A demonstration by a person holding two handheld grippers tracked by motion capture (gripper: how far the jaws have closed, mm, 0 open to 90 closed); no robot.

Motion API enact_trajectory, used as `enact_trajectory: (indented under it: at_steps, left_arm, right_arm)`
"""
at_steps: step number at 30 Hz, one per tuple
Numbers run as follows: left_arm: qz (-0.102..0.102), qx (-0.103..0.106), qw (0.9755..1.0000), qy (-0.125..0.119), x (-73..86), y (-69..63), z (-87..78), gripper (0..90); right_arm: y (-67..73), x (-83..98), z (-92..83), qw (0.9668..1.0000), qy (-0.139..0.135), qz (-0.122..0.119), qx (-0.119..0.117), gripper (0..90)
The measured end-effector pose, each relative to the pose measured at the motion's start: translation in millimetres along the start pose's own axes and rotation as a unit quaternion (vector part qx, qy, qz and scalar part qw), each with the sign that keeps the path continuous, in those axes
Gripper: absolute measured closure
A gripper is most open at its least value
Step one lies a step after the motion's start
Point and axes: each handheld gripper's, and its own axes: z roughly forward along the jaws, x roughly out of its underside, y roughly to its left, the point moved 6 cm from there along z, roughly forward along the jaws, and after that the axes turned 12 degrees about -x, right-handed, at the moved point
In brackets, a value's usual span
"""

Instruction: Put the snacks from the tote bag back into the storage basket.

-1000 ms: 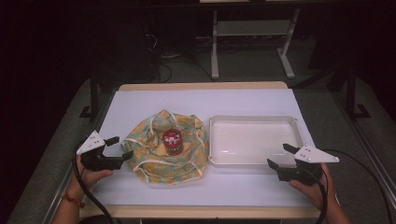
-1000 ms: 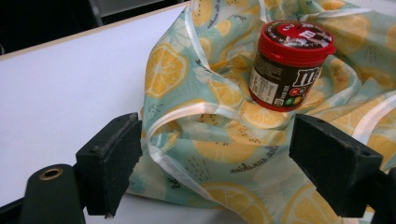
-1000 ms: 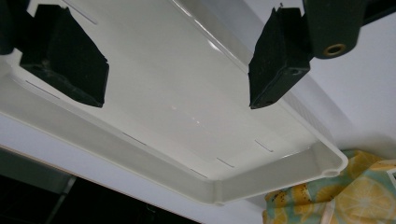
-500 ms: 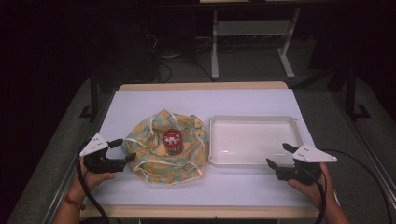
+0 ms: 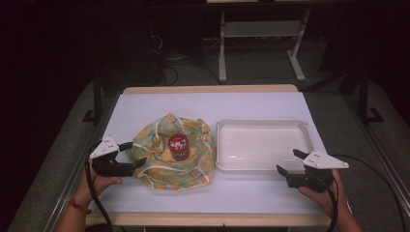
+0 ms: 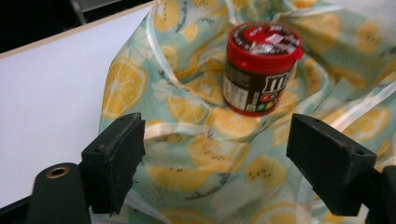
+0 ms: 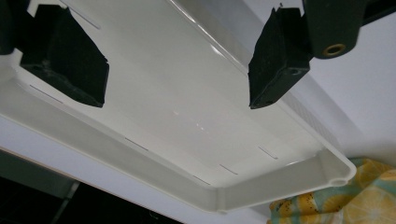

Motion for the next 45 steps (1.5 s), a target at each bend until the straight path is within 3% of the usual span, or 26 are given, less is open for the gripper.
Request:
enact_trajectory:
  at_steps: [4,9,22,31,45]
  left_arm:
    - [-0.017,0.012,0.9998,-0.004,-9.6,0.1,-3.9,18.2]
    - [0.005,0.006,0.9998,0.019,-15.7,-7.6,0.0,18.3]
    - [0.045,0.029,0.9974,0.049,-37.1,-25.1,15.5,16.7]
    - [0.085,0.040,0.9925,0.078,-45.5,-37.9,27.9,16.7]
    - [0.112,0.072,0.9860,0.101,-58.9,-50.0,51.7,16.7]
  right_arm:
    - [-1.1,-1.6,3.0,1.0000,0.000,0.000,-0.002,19.7]
    - [-0.9,-4.0,8.2,0.9999,0.002,-0.003,-0.010,19.8]
    - [-0.3,1.2,7.5,0.9999,0.010,0.003,-0.011,19.8]
    - [-0.9,0.8,8.7,0.9998,0.008,0.006,-0.015,19.6]
    - [-1.1,0.2,8.9,0.9999,0.004,0.001,-0.012,19.7]
